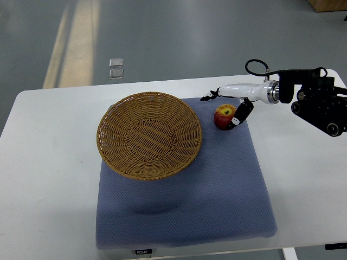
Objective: Place red apple in basket with right hand
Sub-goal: 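Close the right hand fingers around the red apple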
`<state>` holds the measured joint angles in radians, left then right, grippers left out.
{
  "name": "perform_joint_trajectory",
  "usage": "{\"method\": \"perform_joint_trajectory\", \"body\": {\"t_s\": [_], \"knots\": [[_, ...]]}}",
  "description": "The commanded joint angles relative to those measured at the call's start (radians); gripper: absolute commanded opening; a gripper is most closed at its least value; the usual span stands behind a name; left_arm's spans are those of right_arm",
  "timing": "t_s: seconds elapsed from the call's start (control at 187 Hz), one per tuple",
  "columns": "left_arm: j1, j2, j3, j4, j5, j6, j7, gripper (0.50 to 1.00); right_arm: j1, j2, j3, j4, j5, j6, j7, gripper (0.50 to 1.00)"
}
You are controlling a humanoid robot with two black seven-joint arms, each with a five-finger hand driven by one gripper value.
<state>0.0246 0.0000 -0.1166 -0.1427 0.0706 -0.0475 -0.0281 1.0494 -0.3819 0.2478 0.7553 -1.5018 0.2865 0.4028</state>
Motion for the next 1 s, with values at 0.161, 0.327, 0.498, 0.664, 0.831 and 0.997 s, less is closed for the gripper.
{"method": "perform_joint_trajectory", "body": {"t_s": [0.161, 0.327, 0.498, 0.664, 0.831, 0.997], "knots": [[0.000, 0.000, 0.000, 0.000, 0.000, 0.000, -0.001, 1.000, 0.000, 0.017, -0.065, -0.043, -0.020, -0.081, -0.004, 0.921], [0.000, 0.000, 0.000, 0.000, 0.000, 0.000, 0.000, 1.000, 0.001, 0.031, -0.073, -0.086, -0.023, -0.105, -0.004, 0.921], [0.000, 0.000, 0.000, 0.000, 0.000, 0.000, -0.001, 1.000, 0.003, 0.037, -0.090, -0.086, -0.025, -0.107, -0.002, 0.919], [0.000, 0.000, 0.000, 0.000, 0.000, 0.000, 0.000, 1.000, 0.001, 0.060, -0.091, -0.086, -0.025, -0.109, -0.002, 0.913], [0.000, 0.000, 0.000, 0.000, 0.000, 0.000, -0.001, 1.000, 0.001, 0.063, -0.108, -0.088, -0.025, -0.118, -0.002, 0.862], [0.000, 0.000, 0.000, 0.000, 0.000, 0.000, 0.000, 1.000, 0.003, 0.061, -0.108, -0.088, -0.025, -0.116, -0.002, 0.795]]}}
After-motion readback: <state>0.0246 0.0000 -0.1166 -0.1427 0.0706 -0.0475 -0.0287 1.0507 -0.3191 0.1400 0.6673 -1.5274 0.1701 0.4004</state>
